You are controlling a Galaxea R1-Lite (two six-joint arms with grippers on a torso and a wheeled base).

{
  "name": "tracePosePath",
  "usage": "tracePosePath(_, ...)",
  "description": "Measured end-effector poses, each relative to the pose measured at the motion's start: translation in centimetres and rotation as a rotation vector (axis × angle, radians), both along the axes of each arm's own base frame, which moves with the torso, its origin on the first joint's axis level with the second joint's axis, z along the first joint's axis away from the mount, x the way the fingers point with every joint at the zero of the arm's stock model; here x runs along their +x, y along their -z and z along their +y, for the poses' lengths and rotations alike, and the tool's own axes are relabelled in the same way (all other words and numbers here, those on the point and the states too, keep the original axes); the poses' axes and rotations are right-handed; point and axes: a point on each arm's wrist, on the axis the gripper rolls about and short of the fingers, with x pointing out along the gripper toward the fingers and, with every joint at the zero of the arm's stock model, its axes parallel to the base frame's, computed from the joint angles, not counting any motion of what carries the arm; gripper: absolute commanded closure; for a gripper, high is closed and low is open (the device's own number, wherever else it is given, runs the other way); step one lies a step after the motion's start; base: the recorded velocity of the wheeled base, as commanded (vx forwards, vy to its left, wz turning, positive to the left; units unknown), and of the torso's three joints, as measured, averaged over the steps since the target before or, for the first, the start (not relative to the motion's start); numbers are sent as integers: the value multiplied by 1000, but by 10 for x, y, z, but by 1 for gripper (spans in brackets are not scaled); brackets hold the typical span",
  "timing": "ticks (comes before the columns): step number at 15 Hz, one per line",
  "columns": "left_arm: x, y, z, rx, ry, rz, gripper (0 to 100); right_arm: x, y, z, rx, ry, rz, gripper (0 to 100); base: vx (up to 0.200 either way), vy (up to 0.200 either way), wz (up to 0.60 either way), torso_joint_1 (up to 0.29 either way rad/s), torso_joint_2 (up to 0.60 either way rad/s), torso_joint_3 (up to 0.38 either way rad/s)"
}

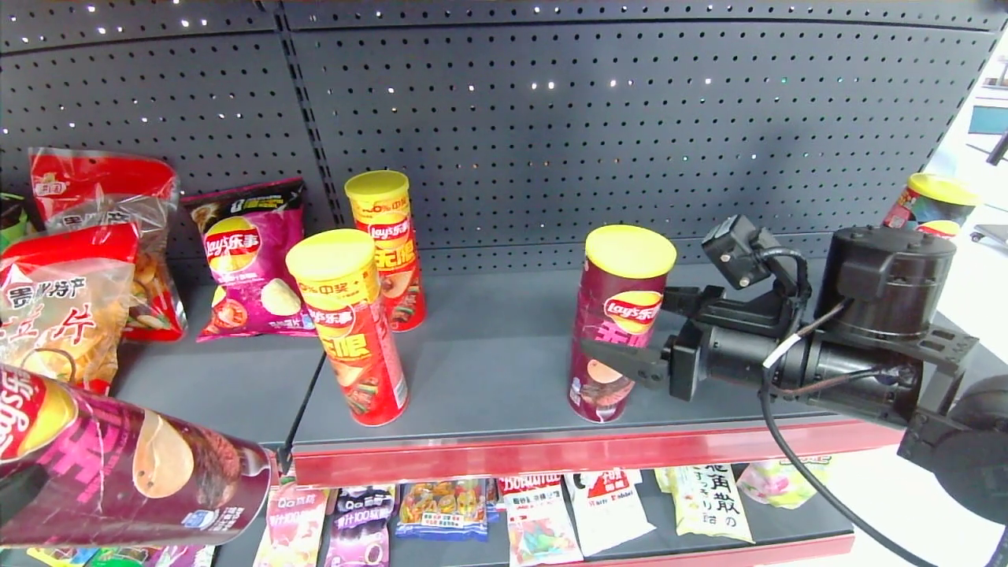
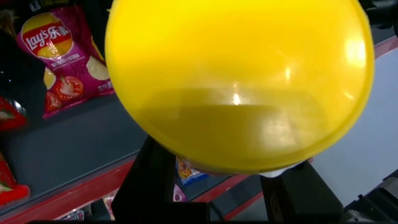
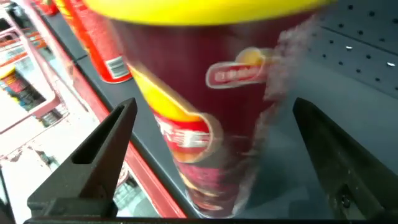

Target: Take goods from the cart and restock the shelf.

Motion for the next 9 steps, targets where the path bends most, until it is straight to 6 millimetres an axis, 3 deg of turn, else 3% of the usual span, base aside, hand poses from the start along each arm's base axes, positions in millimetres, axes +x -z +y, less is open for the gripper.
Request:
tracePosePath(3, 0, 0, 0, 0, 1, 0, 100, -9, 3, -5, -8, 16, 13, 0, 0, 0, 0, 0, 0, 0)
tracePosePath(9, 0, -1, 0, -1, 3, -5, 100, -49, 12, -29, -24, 24, 43, 0, 0, 0, 0, 0, 0, 0)
